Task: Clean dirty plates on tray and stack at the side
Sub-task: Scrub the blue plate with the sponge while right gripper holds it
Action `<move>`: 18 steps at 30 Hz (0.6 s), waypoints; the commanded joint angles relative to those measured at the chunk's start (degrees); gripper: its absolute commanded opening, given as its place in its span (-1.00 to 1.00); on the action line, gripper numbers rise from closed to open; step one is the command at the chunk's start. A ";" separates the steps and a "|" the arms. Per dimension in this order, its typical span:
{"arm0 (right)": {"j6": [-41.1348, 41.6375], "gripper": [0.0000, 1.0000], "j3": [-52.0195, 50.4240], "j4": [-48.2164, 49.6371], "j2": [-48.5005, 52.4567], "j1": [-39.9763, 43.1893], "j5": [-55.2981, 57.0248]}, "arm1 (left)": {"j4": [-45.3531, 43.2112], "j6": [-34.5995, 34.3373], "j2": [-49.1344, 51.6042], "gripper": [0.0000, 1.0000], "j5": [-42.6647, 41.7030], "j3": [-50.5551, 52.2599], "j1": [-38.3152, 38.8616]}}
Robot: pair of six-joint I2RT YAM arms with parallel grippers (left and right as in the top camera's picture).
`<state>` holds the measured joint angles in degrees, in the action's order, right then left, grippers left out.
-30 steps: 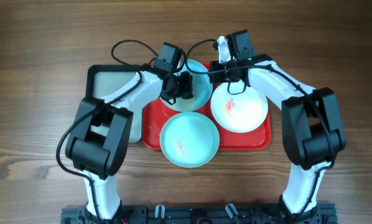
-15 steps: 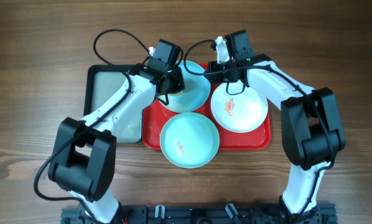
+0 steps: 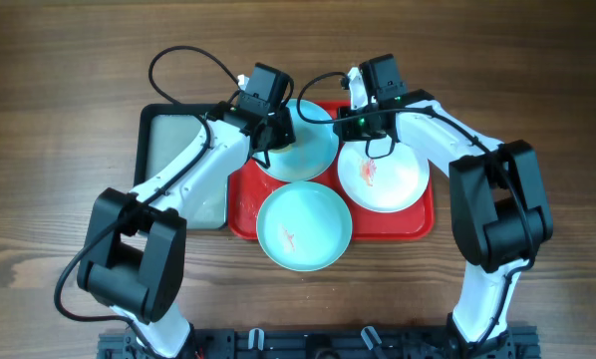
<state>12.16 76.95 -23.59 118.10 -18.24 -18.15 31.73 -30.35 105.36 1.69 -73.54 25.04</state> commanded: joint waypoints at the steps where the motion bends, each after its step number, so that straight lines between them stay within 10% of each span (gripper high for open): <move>1: 0.09 -0.82 -0.42 -0.52 0.74 -0.31 0.11 | 0.07 0.04 -0.24 -0.92 0.96 0.37 0.28; 18: 0.44 -0.92 -0.42 2.32 0.74 -1.40 -3.98 | -5.42 0.07 10.47 -0.92 -3.45 1.66 0.37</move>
<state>12.36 76.93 -21.98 118.10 -18.44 -20.53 28.14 -30.33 112.68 1.65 -72.27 25.04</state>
